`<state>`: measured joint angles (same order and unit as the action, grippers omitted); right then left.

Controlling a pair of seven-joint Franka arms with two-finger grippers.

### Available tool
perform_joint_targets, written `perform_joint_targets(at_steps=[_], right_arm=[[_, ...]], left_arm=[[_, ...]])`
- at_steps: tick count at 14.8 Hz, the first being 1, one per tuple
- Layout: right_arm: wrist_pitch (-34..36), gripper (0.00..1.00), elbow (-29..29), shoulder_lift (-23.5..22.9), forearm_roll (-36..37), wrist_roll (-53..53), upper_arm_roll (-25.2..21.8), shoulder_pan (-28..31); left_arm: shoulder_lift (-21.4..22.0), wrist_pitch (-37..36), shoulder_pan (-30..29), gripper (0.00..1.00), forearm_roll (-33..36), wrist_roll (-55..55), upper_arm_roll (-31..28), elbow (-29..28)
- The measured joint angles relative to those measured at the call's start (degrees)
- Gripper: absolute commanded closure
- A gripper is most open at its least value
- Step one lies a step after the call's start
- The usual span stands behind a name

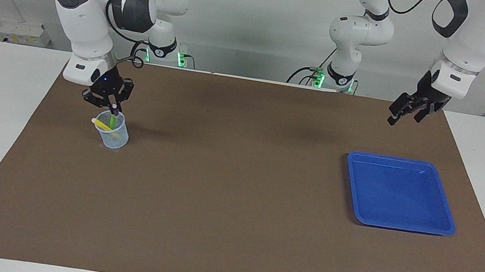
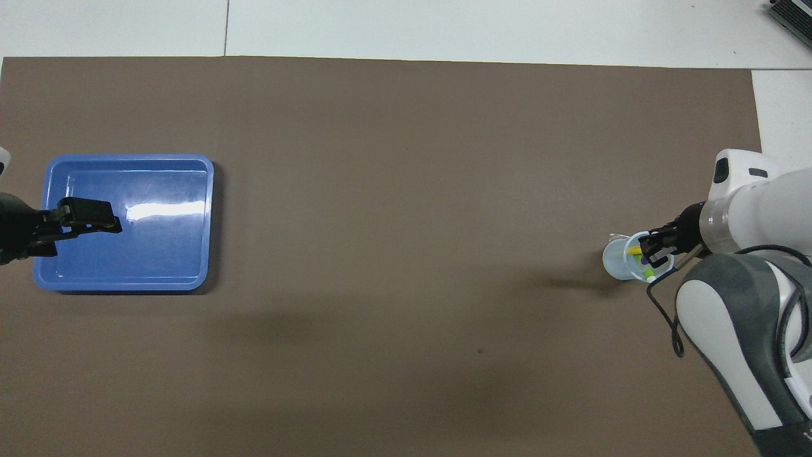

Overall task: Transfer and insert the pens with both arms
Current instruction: 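Lower the purple pen into the cup and open the right gripper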

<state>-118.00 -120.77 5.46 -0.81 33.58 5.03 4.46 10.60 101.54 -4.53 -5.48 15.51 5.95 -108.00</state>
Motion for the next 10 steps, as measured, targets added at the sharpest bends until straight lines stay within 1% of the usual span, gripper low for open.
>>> perform_joint_targets(at_steps=[1,2,3,4,5,8,10], right_arm=[[-0.9,0.78,-0.7,0.0,0.0,0.0,0.0,0.1],[-1.6,0.43,-1.3,0.0,0.0,0.0,0.0,0.1],[-1.8,0.22,-1.6,0.0,0.0,0.0,0.0,0.2],[-1.9,0.14,-1.6,0.1,0.0,0.0,0.0,0.2],[-1.9,0.00,-1.6,0.1,0.0,0.0,0.0,0.2],[-1.4,0.00,-1.1,0.4,0.0,0.0,0.0,0.2],[2.2,0.00,0.8,0.9,0.0,0.0,0.0,0.2]], left_arm=[[-0.6,-1.4,0.6,0.00,0.0,0.0,-0.5,2.0],[-1.4,-3.4,1.5,0.00,0.0,0.0,-1.4,4.5],[-2.3,-5.7,2.5,0.00,0.0,0.0,-2.4,7.5],[-3.1,-7.8,3.4,0.00,0.4,0.0,-3.2,10.1],[-3.9,-9.6,4.4,0.00,1.3,0.0,-4.0,12.6],[-6.1,-13.6,6.7,0.00,3.5,0.0,-5.0,17.8],[-7.4,-13.9,7.2,0.00,3.9,0.0,-5.1,19.1]])
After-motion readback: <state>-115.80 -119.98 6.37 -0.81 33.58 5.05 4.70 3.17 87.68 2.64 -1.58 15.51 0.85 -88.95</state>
